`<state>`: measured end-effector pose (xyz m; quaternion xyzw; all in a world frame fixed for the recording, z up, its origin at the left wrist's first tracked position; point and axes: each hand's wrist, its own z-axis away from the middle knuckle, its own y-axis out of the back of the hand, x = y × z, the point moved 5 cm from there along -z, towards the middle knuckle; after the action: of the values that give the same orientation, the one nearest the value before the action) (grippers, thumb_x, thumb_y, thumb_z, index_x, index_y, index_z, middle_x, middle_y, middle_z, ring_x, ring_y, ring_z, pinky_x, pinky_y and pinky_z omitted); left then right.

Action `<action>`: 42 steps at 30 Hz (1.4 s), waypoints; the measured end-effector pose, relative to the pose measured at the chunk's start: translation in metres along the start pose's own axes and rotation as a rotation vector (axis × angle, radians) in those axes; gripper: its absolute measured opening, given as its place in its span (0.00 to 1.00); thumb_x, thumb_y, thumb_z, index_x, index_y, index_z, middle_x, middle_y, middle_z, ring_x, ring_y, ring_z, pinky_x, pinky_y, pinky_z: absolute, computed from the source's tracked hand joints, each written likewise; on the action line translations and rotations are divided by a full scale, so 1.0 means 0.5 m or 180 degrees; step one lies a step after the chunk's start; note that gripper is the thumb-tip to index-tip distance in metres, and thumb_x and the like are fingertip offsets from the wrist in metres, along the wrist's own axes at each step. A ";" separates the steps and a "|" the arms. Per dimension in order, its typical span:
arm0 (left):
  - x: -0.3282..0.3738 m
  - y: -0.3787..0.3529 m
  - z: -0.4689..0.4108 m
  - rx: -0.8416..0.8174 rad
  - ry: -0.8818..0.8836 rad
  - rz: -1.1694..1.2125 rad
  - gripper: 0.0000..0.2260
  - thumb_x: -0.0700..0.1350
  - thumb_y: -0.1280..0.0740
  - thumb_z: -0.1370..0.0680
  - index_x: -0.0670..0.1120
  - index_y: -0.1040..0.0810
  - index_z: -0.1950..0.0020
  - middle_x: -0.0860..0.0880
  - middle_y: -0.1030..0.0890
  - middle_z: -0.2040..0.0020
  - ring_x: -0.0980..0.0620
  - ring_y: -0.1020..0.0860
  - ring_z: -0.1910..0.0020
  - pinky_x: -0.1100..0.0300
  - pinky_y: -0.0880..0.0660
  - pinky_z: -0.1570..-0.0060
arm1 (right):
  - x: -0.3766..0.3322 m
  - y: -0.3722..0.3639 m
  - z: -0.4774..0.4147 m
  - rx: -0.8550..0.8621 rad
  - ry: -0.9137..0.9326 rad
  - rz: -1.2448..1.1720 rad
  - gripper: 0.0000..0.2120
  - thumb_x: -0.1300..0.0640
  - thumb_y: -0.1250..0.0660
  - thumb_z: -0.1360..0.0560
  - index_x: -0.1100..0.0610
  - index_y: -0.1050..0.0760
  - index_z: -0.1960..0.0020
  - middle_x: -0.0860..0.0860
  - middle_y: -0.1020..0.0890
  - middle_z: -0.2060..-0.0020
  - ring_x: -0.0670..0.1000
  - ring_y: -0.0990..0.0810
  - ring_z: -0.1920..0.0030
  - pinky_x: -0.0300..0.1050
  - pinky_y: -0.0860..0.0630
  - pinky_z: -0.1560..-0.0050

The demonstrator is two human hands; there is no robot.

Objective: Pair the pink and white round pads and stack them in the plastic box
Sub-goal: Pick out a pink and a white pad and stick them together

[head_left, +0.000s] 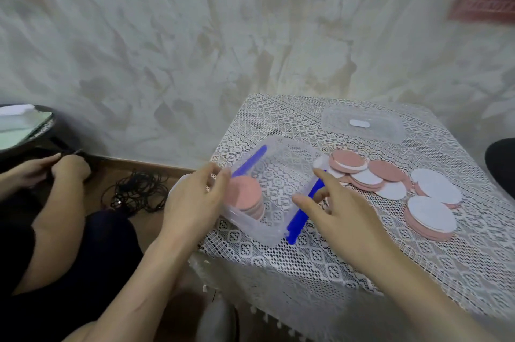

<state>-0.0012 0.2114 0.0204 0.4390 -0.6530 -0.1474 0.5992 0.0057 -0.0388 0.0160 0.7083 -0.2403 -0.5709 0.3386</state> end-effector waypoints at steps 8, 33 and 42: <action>-0.020 -0.022 -0.022 -0.0795 0.0045 0.0627 0.10 0.59 0.38 0.20 0.57 0.21 0.47 0.50 0.23 0.67 0.57 0.27 0.69 0.55 0.31 0.62 | 0.015 -0.009 -0.033 -0.0220 -0.0111 -0.0370 0.30 0.43 0.38 0.18 0.38 0.46 0.20 0.42 0.27 0.73 0.40 0.29 0.72 0.41 0.35 0.67; 0.005 -0.042 -0.026 0.0383 0.0453 0.0303 0.19 0.49 0.46 0.19 0.55 0.29 0.30 0.51 0.21 0.34 0.46 0.24 0.38 0.50 0.32 0.47 | 0.012 0.017 0.078 -0.0118 -0.0202 -0.0248 0.37 0.33 0.41 0.23 0.38 0.51 0.19 0.41 0.21 0.55 0.36 0.21 0.63 0.36 0.30 0.63; -0.029 -0.001 -0.044 0.0282 0.0471 0.0199 0.11 0.58 0.43 0.22 0.55 0.28 0.46 0.52 0.20 0.51 0.46 0.22 0.51 0.47 0.25 0.48 | 0.027 0.002 -0.005 -0.0222 -0.0513 -0.1227 0.34 0.47 0.36 0.18 0.41 0.50 0.18 0.40 0.22 0.52 0.42 0.20 0.67 0.41 0.24 0.68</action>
<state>0.0177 0.2296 0.0158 0.4543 -0.6263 -0.0668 0.6301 0.0115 -0.0487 0.0082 0.6810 -0.1069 -0.6879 0.2271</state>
